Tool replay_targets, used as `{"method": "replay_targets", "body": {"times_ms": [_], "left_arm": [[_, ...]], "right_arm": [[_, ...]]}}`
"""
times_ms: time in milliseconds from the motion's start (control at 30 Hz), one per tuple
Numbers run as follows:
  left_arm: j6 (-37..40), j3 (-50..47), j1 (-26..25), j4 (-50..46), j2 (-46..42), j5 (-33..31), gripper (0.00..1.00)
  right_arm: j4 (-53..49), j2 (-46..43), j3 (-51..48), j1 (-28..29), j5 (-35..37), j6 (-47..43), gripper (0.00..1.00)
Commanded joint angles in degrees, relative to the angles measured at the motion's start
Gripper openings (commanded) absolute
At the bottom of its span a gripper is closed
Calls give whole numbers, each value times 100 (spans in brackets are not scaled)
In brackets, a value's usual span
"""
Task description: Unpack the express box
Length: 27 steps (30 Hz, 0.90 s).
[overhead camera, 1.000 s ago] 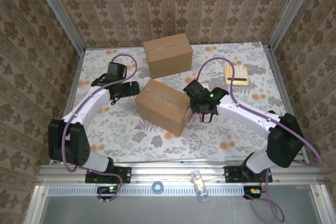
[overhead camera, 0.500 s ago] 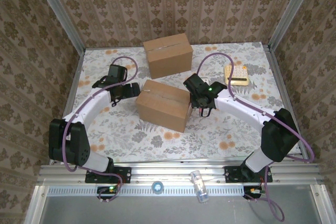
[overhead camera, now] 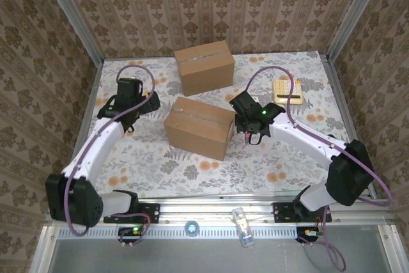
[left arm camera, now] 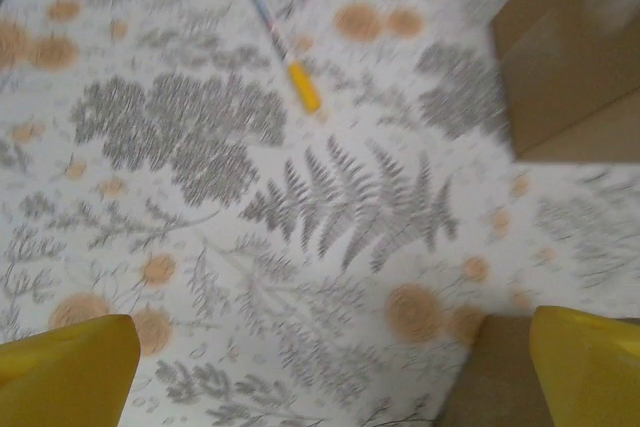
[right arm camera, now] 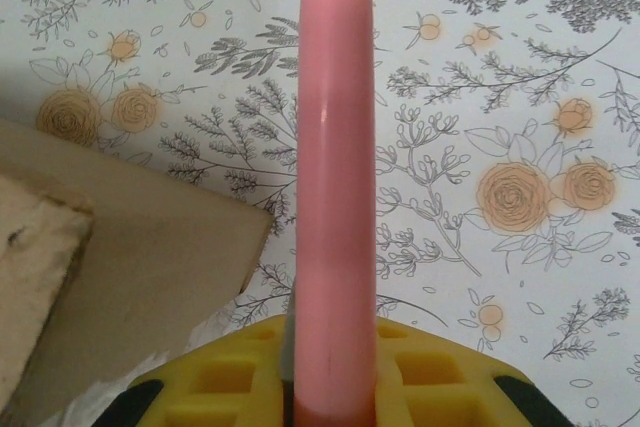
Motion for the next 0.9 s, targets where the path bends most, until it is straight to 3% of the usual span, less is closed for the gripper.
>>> {"method": "replay_targets", "body": {"times_ms": [0, 100, 167, 367, 600, 867], "left_arm": [[154, -343, -9, 730, -499, 908, 100], [367, -459, -67, 1167, -689, 1851, 100], [459, -500, -169, 1357, -718, 2077, 100], [820, -505, -583, 1696, -407, 2005, 100], [854, -468, -926, 1813, 100, 1485, 100], [583, -750, -1039, 2260, 367, 1682, 100]], "right_arm": [[-72, -304, -82, -64, -55, 83, 0], [-45, -374, -156, -122, -158, 69, 0], [-17, -614, -208, -144, -216, 66, 0], [-5, -835, -309, -177, -343, 81, 0], [-60, -1006, -390, -205, -348, 80, 0], [-45, -1034, -420, -217, -385, 80, 0]]}}
